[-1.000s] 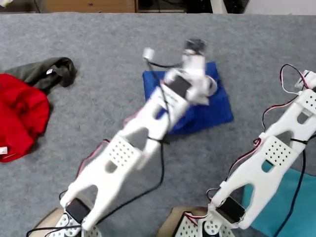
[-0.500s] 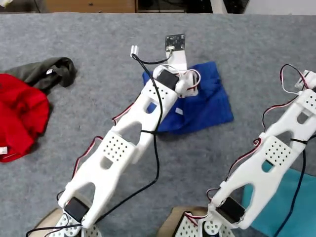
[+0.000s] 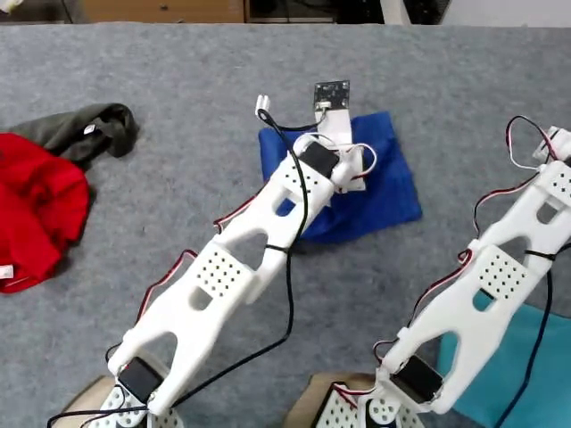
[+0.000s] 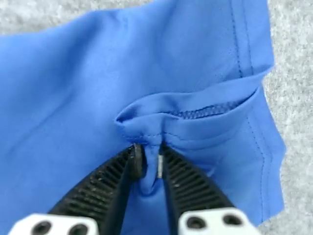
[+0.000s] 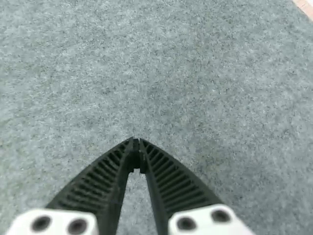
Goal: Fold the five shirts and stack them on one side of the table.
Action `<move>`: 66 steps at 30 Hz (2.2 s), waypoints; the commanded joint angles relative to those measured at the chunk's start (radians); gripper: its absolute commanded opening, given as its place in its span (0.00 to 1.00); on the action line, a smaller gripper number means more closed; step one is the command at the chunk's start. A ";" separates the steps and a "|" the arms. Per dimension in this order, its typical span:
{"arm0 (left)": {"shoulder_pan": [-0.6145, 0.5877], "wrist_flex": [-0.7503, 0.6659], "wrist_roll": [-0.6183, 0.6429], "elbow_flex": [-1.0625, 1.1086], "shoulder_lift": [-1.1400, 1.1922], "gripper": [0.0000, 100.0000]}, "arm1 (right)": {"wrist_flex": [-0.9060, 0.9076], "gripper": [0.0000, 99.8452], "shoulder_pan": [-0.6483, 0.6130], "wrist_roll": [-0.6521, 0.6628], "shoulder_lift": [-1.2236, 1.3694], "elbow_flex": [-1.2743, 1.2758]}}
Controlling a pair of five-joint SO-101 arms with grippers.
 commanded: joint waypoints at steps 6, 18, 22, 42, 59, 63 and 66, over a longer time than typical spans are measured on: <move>0.081 0.106 0.011 -0.276 -0.005 0.03 | -0.021 0.00 0.005 -0.005 -0.030 -0.039; 0.210 0.143 0.011 -0.301 -0.005 0.03 | -0.021 0.00 0.007 -0.005 -0.030 -0.039; 0.245 0.173 0.011 -0.299 -0.005 0.04 | -0.023 0.00 0.008 -0.005 -0.028 -0.039; 0.117 0.176 0.084 -0.324 -0.053 0.20 | -0.023 0.00 0.007 -0.005 -0.028 -0.039; -0.276 -0.063 -0.064 -0.135 0.030 0.02 | -0.021 0.00 -0.007 -0.003 -0.028 -0.038; -0.276 -0.063 -0.064 -0.135 0.048 0.02 | -0.021 0.00 -0.007 -0.003 -0.027 -0.038; -0.276 -0.060 -0.064 -0.144 0.036 0.02 | -0.020 0.00 -0.016 -0.003 -0.027 -0.038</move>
